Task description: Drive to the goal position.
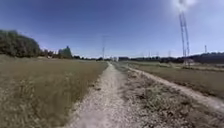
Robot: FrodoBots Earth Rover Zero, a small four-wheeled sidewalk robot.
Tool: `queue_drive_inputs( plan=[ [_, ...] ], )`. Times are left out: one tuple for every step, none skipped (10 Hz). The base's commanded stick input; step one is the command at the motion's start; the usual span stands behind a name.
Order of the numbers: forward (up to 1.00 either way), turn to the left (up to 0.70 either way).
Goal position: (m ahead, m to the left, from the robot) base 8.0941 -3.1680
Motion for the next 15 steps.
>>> queue_drive_inputs(
  plan=[
    [0.70, 0.00],
    [0.70, 0.00],
    [0.70, 0.00],
    [0.70, 0.00],
    [0.70, 0.00],
    [0.70, 0.00],
    [0.70, 0.00],
    [0.70, 0.00],
    [0.70, 0.00],
    [0.70, 0.00],
    [0.70, -0.29],
    [0.70, -0.33],
    [0.70, -0.08],
    [0.70, 0.00],
    [0.70, -0.04]
  ],
)
